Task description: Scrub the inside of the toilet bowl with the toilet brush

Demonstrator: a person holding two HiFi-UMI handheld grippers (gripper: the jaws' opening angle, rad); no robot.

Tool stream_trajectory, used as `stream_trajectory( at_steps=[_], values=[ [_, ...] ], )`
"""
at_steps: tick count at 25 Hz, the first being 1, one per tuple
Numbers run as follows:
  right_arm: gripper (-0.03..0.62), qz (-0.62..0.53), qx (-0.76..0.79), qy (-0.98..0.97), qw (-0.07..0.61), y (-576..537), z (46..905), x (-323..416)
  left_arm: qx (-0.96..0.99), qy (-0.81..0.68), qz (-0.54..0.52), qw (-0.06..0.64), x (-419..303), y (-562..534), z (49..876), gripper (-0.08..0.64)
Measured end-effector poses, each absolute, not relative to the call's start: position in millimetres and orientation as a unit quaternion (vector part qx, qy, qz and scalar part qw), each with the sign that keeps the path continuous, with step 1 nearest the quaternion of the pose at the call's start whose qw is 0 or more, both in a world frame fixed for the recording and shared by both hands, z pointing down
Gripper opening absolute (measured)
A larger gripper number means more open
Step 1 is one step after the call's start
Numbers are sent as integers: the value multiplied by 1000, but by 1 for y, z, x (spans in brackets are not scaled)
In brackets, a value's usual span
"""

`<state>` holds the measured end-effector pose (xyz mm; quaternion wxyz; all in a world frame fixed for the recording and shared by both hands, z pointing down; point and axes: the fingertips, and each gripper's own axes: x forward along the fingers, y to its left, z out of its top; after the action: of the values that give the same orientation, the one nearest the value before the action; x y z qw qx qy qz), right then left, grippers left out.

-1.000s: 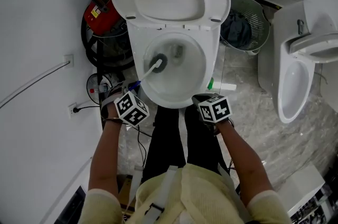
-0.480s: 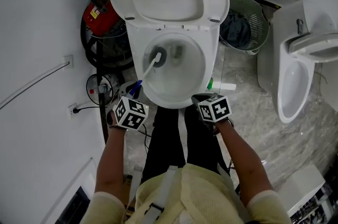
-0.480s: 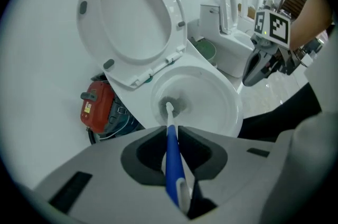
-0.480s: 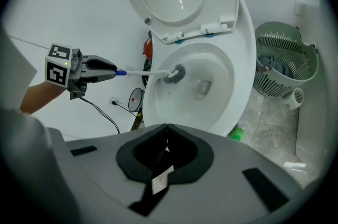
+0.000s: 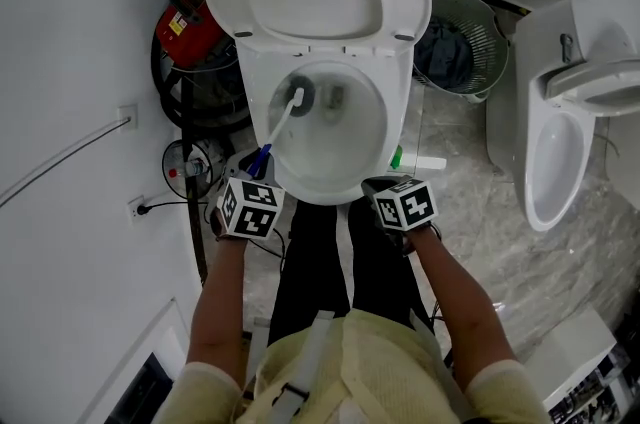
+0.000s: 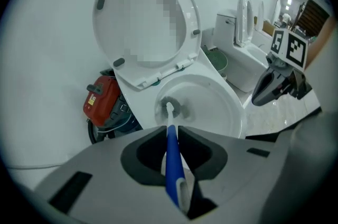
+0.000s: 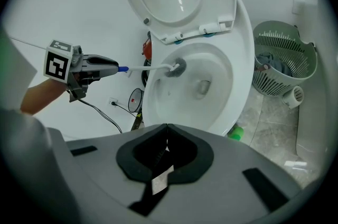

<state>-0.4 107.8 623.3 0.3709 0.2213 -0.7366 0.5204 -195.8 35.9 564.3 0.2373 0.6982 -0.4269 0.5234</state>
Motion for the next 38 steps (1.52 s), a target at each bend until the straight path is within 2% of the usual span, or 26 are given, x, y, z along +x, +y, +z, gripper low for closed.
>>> stream_trajectory(
  at_steps=[4,9,21,38],
  values=[
    [15,522,222,-736,369,110,623,1,703,-447,481,273,-184,27,568,75],
    [15,523,226,-734,369,110,623,3,717,-438,467,278,-162,16,571,75],
    [15,531,249,-732,346,103,619,9,774,-336,482,236,-106,17,573,75],
    [15,530,275,-728,338,106,618,31,803,-235,516,185,-82,55,568,74]
  ],
)
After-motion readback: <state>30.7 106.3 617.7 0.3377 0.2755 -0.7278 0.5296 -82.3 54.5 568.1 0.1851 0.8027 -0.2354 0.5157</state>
